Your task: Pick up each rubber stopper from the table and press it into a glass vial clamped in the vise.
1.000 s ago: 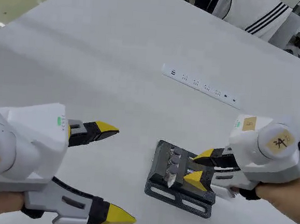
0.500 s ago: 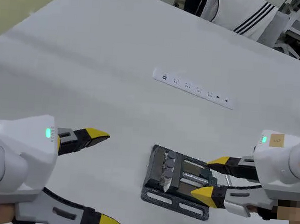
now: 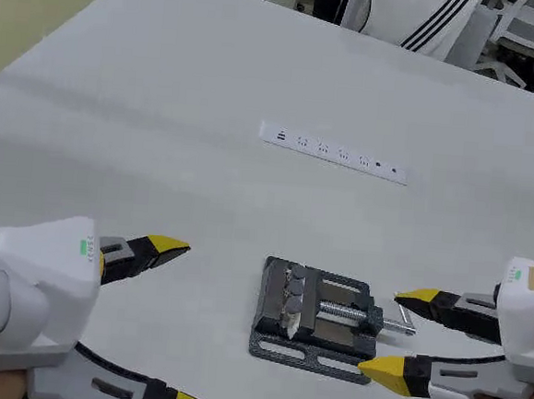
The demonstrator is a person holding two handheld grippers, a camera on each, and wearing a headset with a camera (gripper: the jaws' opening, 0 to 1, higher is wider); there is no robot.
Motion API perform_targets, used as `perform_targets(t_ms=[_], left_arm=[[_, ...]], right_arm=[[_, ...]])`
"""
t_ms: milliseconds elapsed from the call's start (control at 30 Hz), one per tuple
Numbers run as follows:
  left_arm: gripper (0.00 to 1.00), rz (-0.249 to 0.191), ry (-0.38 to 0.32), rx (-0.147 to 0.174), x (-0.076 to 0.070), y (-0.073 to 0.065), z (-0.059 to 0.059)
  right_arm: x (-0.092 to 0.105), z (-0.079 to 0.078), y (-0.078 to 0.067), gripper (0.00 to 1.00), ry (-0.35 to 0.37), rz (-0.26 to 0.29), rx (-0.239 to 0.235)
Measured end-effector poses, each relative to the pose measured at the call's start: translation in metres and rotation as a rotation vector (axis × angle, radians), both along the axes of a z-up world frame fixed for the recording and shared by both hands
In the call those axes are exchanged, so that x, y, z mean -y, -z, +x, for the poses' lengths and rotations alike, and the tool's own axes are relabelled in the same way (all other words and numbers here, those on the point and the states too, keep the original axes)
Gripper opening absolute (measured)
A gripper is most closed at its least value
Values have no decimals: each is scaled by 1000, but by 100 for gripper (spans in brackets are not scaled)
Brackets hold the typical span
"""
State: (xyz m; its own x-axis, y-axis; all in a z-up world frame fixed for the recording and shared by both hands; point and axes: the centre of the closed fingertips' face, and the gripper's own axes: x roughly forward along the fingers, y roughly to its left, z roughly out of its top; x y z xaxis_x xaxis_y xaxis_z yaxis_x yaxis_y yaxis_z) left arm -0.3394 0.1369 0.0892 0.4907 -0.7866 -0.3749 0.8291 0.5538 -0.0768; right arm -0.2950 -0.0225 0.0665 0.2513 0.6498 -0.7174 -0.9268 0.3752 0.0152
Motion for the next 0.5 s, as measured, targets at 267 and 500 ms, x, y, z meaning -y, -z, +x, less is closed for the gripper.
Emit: perform_targets(t_ms=[267, 500], left_arm=[[99, 15, 19, -8, 6, 5, 1], [99, 60, 41, -12, 11, 14, 0]], right_arm=[[11, -9, 6, 71, 16, 60, 5], [20, -13, 10, 80, 39, 109, 9]])
